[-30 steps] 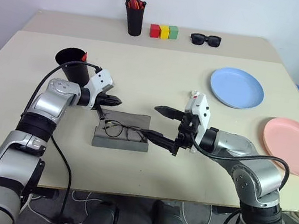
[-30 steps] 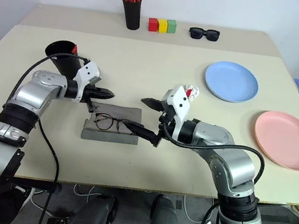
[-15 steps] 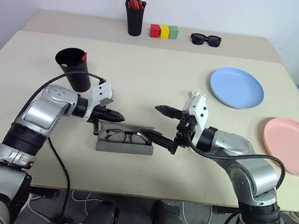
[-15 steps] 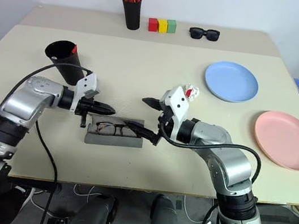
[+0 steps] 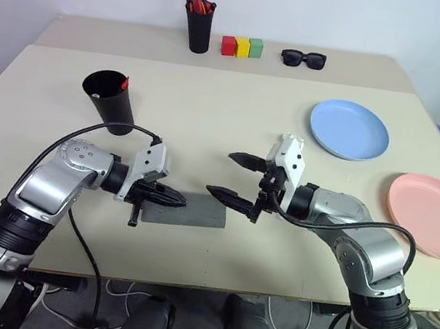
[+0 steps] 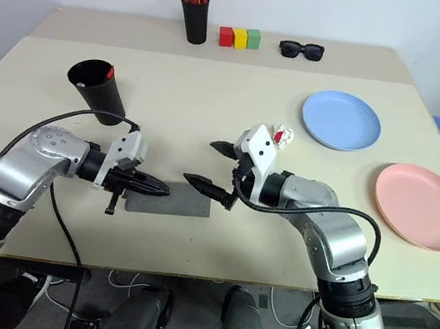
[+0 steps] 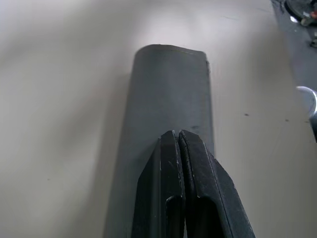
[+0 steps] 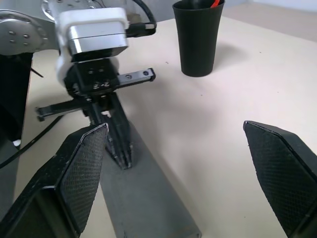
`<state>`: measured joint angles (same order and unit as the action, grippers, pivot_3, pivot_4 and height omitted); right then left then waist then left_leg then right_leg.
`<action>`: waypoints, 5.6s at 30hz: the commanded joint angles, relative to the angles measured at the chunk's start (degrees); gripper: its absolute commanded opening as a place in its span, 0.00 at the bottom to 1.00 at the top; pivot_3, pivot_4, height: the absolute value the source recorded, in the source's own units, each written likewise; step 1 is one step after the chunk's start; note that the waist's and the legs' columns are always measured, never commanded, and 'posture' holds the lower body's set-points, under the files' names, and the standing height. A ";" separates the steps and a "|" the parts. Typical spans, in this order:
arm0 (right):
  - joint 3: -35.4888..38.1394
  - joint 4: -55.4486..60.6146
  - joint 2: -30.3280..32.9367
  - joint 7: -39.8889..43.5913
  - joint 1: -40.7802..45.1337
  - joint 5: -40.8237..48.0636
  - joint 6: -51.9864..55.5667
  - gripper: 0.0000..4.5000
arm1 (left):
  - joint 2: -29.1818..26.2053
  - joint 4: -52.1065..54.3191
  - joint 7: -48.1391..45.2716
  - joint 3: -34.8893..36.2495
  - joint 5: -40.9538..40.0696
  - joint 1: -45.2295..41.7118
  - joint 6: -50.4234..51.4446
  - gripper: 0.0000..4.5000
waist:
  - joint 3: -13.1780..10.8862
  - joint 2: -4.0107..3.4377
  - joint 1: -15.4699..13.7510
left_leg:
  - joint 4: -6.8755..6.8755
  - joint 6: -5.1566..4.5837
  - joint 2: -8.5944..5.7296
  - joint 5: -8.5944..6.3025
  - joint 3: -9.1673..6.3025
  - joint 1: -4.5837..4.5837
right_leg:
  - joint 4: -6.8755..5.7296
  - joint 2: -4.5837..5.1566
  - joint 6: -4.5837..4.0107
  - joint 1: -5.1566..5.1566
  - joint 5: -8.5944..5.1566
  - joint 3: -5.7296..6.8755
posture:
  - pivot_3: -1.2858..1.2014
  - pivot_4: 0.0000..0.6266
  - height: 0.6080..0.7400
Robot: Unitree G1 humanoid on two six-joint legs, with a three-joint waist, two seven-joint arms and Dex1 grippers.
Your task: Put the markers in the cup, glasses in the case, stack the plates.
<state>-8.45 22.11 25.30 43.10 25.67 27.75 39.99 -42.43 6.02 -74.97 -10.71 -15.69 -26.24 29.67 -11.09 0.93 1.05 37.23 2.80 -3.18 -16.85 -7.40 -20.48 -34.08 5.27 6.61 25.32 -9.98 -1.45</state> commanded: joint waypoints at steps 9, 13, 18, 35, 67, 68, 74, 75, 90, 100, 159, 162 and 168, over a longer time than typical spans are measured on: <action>3.49 -3.73 -2.02 -4.63 4.52 -2.04 -3.22 1.00 | 1.34 0.08 4.97 4.00 -5.89 -4.63 11.53 0.01 | 0.00 0.00 -0.03 | 0.03 0.00 0.00 0.00 0.00 0.01 | -0.01 0.00 0.00 -0.03 0.00 0.00 | 0.52 0.24 1.00; 8.31 -8.59 -0.40 -7.92 5.87 -4.28 -5.71 1.00 | 3.08 -2.79 4.40 10.67 -12.69 -8.77 11.65 0.13 | 0.00 0.00 -0.11 | 0.04 0.00 0.00 0.00 -0.02 -0.02 | 0.01 -0.01 0.00 -0.03 0.00 0.01 | 0.52 0.24 1.00; 14.93 -12.81 7.63 -11.50 3.21 -8.89 -4.86 1.00 | 4.85 -4.53 3.82 16.20 -18.67 -11.00 10.90 0.63 | -0.01 -0.01 -0.30 | 0.00 0.00 -0.02 0.00 0.00 -0.03 | 0.04 0.01 0.00 -0.02 0.01 0.01 | 0.52 0.24 1.00; 23.70 -17.47 19.16 -23.23 -11.06 -20.04 9.45 1.00 | 5.98 -5.41 1.72 13.92 -18.87 -11.25 2.57 1.00 | -0.01 -0.01 -0.24 | 0.05 0.00 -0.01 0.00 0.15 0.00 | 0.05 0.02 -0.01 -0.05 0.01 -0.08 | 0.52 0.24 1.00; 8.44 -65.32 7.18 -20.69 29.88 -29.32 -31.67 0.01 | 6.91 -3.32 14.01 16.04 -13.20 -3.94 -8.92 1.00 | -0.04 -0.05 1.48 | -0.07 0.01 0.00 0.01 0.17 -0.04 | 0.09 0.02 -0.01 0.03 0.02 -0.09 | 0.52 0.24 1.00; 8.05 -68.45 6.42 -20.96 31.05 -29.83 -33.56 0.01 | 6.75 -2.92 14.23 16.08 -13.18 -3.48 -9.02 1.00 | -0.04 -0.05 1.38 | -0.08 0.01 0.00 0.01 0.17 -0.02 | 0.09 0.02 -0.01 0.04 0.02 -0.09 | 0.52 0.24 1.00; 7.69 -79.96 3.52 -16.54 33.18 -29.72 -39.31 0.07 | 5.53 -1.44 15.05 17.03 -13.76 -0.90 -8.79 1.00 | -0.04 -0.05 1.40 | -0.09 0.01 -0.03 0.01 0.14 -0.04 | 0.09 0.04 -0.01 0.02 0.03 -0.09 | 0.52 0.24 1.00; 7.49 -80.91 3.53 -16.81 33.42 -30.27 -39.58 0.16 | 5.45 -1.34 15.12 17.05 -13.76 -0.61 -8.80 1.00 | -0.04 -0.05 1.50 | -0.09 0.01 -0.03 0.01 0.14 -0.04 | 0.08 0.04 -0.01 0.03 0.03 -0.09 | 0.52 0.24 1.00; 17.87 -55.70 -0.72 -11.44 30.13 -13.38 -17.03 0.78 | 5.41 -3.99 14.07 17.04 -13.46 -1.35 -10.63 1.00 | -0.05 -0.09 1.54 | -0.10 0.01 -0.01 0.01 0.13 0.02 | -0.02 0.02 -0.01 0.05 0.03 -0.09 | 0.52 0.24 1.00; 8.30 -57.28 -3.96 -15.85 24.37 -23.01 -19.45 0.78 | 5.69 -4.37 13.28 16.39 -12.66 -2.02 -11.25 1.00 | -0.05 -0.11 1.49 | -0.06 0.01 -0.03 0.01 0.13 -0.01 | -0.04 0.03 -0.01 0.08 0.03 -0.09 | 0.52 0.24 1.00; 8.50 -11.30 17.02 26.03 -5.20 2.72 -20.97 0.81 | -4.03 5.59 6.65 34.31 -22.35 27.14 -8.73 1.00 | -0.05 -0.10 1.09 | -0.01 -0.05 0.04 -0.03 0.18 0.10 | 0.01 -0.01 -0.03 -0.07 -0.02 -0.11 | 0.52 0.24 1.00; 9.60 -13.81 19.66 28.41 -5.47 1.93 -22.36 0.81 | -2.52 8.34 7.64 35.21 -21.46 30.53 -11.76 1.00 | -0.06 -0.08 0.66 | 0.15 -0.05 0.03 -0.03 0.19 0.03 | 0.04 0.01 -0.04 -0.10 -0.02 -0.11 | 0.52 0.24 1.00; 10.94 -17.07 19.84 28.78 -2.84 1.67 -24.21 0.81 | 1.82 13.48 11.87 32.24 -20.70 31.26 -14.57 1.00 | -0.05 -0.07 -0.15 | 0.13 -0.04 0.04 -0.03 0.23 0.11 | 0.04 0.04 -0.11 -0.14 -0.05 -0.11 | 0.52 0.24 1.00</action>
<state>0.69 3.58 44.97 72.04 21.62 28.43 15.96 -40.53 18.16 -63.80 21.13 -36.76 5.55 16.72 -11.14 0.85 0.90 37.35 2.76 -3.14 -16.88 -7.18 -20.36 -34.05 5.30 6.50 25.17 -10.02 -1.55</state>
